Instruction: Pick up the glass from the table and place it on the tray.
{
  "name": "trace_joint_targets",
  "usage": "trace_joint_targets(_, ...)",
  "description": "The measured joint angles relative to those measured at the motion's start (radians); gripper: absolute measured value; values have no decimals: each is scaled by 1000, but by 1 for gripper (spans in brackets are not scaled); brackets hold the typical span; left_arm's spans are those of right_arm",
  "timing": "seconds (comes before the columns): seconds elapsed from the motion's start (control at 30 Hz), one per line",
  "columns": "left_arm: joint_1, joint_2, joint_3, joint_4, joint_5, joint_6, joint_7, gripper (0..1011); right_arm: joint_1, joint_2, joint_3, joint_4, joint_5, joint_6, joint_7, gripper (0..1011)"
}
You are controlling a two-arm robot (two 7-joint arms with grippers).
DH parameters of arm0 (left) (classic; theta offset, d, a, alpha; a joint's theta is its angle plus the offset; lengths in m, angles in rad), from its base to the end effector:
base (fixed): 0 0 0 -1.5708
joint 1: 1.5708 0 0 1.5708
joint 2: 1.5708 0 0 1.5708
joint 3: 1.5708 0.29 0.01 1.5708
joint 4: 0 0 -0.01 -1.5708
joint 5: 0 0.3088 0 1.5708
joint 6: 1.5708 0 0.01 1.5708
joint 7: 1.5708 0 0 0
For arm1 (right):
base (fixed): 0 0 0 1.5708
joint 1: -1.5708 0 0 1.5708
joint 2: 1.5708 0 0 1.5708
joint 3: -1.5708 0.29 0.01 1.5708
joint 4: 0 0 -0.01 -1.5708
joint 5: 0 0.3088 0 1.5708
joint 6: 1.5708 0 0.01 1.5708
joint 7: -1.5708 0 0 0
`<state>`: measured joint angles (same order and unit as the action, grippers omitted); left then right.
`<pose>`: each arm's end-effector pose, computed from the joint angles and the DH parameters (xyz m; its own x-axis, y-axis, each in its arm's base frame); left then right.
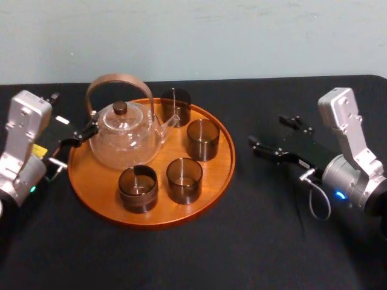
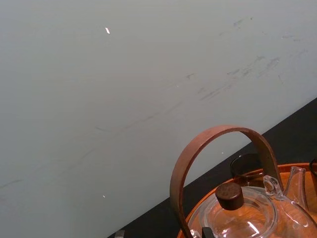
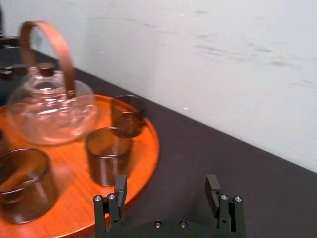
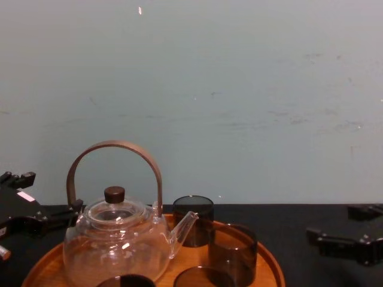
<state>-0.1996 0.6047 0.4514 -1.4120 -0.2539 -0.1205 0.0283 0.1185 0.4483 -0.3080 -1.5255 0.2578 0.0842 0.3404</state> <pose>0.3581 0.0827 -0.3022 0.2922 0.8803 0.3738 -0.9553 0.2873 0.0702 0.3489 -0.0469 -0.2880 0.5661 -0.8115 0.1450 0.8200 0.5363 -0.2002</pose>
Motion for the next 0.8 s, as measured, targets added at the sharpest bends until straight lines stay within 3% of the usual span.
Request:
trace_joint_targets(0.23, 0, 0, 0, 0, 0, 0, 0, 1009, -9, -19, 49, 11, -30, -8, -58, 1002)
trace_joint_targets(0.53, 0, 0, 0, 0, 0, 0, 0, 1009, -13, -41, 104, 23, -40, -9, -85, 1002)
trace_joint_targets(0.8, 0, 0, 0, 0, 0, 0, 0, 1009, -15, -47, 114, 23, -41, -8, -87, 1002)
